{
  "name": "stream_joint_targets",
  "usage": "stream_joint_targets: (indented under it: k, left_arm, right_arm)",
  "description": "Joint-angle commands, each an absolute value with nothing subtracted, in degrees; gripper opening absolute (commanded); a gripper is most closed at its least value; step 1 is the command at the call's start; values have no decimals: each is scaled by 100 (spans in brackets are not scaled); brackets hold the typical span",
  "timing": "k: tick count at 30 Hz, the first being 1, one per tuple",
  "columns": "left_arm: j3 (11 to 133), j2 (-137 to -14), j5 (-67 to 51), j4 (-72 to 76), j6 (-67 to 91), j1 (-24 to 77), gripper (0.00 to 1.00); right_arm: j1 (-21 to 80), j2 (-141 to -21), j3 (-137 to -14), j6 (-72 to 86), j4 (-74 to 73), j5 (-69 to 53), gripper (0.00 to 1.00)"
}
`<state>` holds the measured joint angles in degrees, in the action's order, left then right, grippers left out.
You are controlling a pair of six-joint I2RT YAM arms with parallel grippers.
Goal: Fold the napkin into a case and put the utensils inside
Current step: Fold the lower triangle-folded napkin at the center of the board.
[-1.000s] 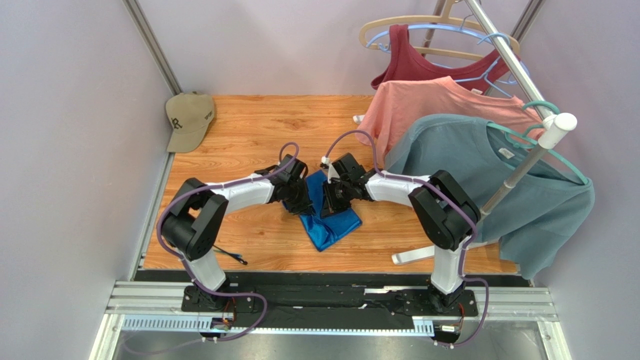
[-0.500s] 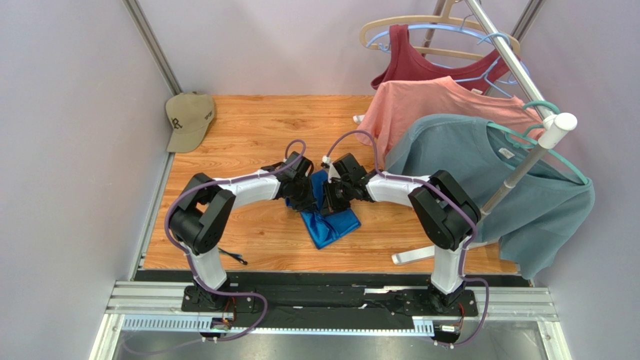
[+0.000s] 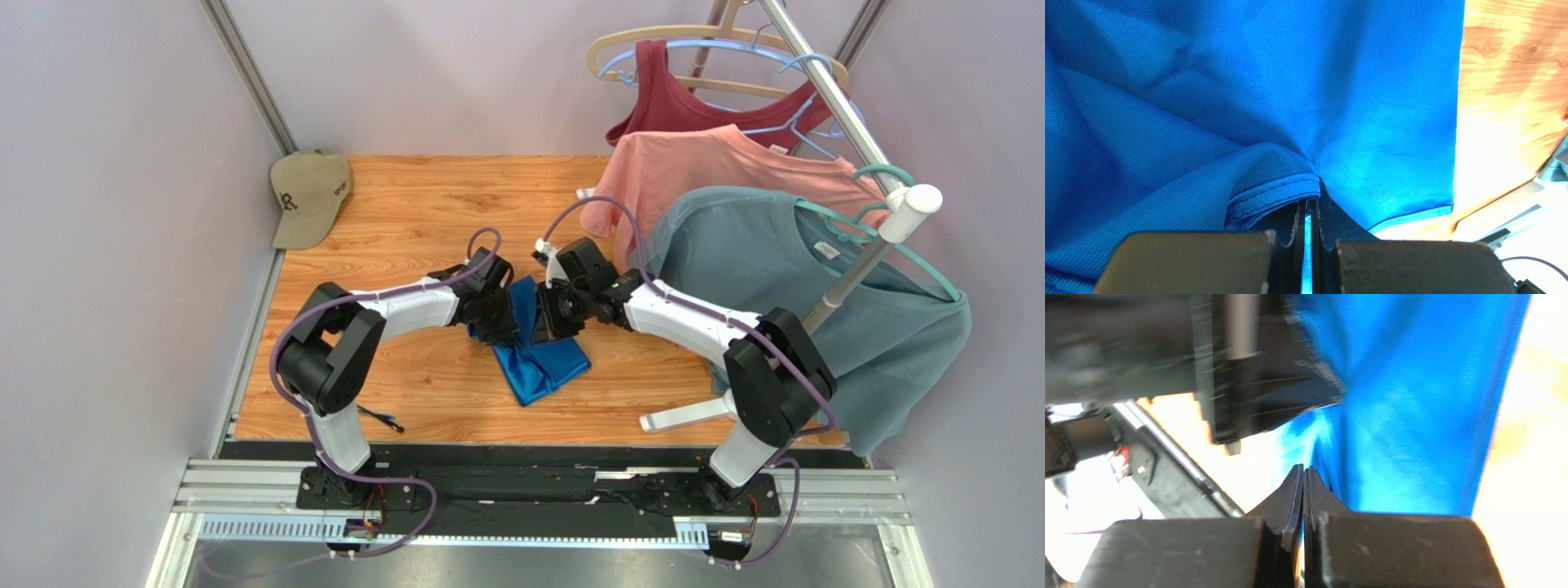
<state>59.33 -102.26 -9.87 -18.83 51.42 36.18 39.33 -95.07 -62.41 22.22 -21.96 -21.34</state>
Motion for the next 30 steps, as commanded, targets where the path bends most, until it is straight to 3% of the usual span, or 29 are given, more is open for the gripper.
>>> stream_joint_targets:
  k: [1,25,30]
  left_arm:
    - [6073,-10266,-844,-1951,5027,3656,0]
    - [6468,-10336,-932,-2083,4940,3665,0]
    - [6592,-10459,-1010,-2013,5018,3656,15]
  right_arm:
    - [4218,-9536,-6047,2311,-2013,-2794,0]
    - [4245,-9993,-5151,2215,-1697,-1828,0]
    - [4245,-9932,-4992,2276,-1635,-1758,0]
